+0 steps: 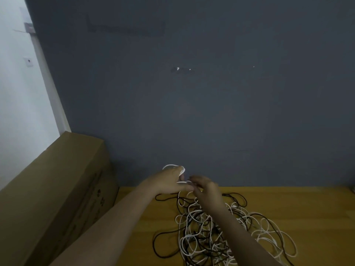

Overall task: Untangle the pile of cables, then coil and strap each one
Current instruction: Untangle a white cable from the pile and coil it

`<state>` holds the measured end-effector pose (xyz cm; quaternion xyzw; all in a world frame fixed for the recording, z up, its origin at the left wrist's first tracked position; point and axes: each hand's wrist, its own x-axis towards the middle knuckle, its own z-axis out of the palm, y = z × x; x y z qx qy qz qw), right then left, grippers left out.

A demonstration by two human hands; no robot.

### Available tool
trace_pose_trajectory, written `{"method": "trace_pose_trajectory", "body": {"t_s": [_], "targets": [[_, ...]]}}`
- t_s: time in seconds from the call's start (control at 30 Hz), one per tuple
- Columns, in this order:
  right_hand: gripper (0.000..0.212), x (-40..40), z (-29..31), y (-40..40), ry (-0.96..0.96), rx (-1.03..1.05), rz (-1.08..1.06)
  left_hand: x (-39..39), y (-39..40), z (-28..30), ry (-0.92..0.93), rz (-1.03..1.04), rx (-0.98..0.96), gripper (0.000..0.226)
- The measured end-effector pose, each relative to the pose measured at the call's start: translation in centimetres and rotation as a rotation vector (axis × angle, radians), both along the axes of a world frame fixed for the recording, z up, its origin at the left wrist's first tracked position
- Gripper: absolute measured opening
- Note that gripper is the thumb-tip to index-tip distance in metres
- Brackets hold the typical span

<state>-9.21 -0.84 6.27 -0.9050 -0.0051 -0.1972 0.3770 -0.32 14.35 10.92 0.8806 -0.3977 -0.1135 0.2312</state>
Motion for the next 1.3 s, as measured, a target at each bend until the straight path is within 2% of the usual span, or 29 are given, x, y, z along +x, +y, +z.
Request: {"method": "trace_pose_trajectory", "body": {"t_s": [0.13, 0.23, 0.37, 0.43, 0.57, 0.67, 0.77, 0.83, 0.97, 1.03, 1.1, 1.17, 1.3], "targets": [[0.018, 0.0, 0.1, -0.8, 0.007, -0.059, -0.14, 0.4, -0.1, 0.1, 0.04, 0.034, 0.002, 0.037], [0.021, 0.1, 0.3, -1.5, 0.051, -0.067, -0.211, 0.5, -0.6, 0.4, 0.003, 0.149, -0.011, 0.053], [0.023, 0.5, 0.6, -3.0, 0.151, -0.103, -0.281, 0.7, -0.6, 1.2, -0.188, 0.265, -0.071, 0.03], [0.023, 0.3, 0.4, -4.4, 0.189, -0.109, -0.334, 1.2, 0.0, 1.6, -0.289, 0.348, -0.107, 0.027], [0.024, -0.4, -0.4, -6.7, 0.285, -0.084, -0.38, 2.6, 1.1, 2.7, -0.318, 0.56, -0.241, 0.035], [0.021, -0.9, -1.2, -8.1, 0.364, -0.006, -0.419, 3.5, 1.5, 3.6, -0.243, 0.659, -0.35, 0.038], [0.02, -0.6, -1.7, -8.3, 0.415, 0.025, -0.435, 3.6, 0.9, 4.4, -0.196, 0.689, -0.427, 0.037], [0.02, -0.3, -2.0, -8.4, 0.447, 0.031, -0.433, 3.2, 0.3, 5.4, -0.149, 0.715, -0.544, 0.037], [0.023, -3.1, -4.6, -11.0, 0.741, -0.046, -0.528, 5.0, 3.0, 9.7, -0.144, 0.911, -0.877, 0.033], [0.027, -4.7, -5.6, -11.6, 0.818, -0.062, -0.491, 5.9, 4.5, 11.6, -0.186, 0.85, -0.857, 0.033], [0.029, -4.3, -5.2, -10.7, 0.764, -0.037, -0.429, 5.7, 4.0, 12.3, -0.219, 0.759, -0.792, 0.033], [0.028, -2.8, -3.9, -9.1, 0.619, 0.038, -0.389, 4.8, 2.1, 11.9, -0.192, 0.687, -0.775, 0.03], [0.013, -0.1, -1.3, -6.5, 0.381, 0.276, -0.349, 3.5, -0.6, 11.1, -0.161, 0.609, -0.775, 0.029]]}}
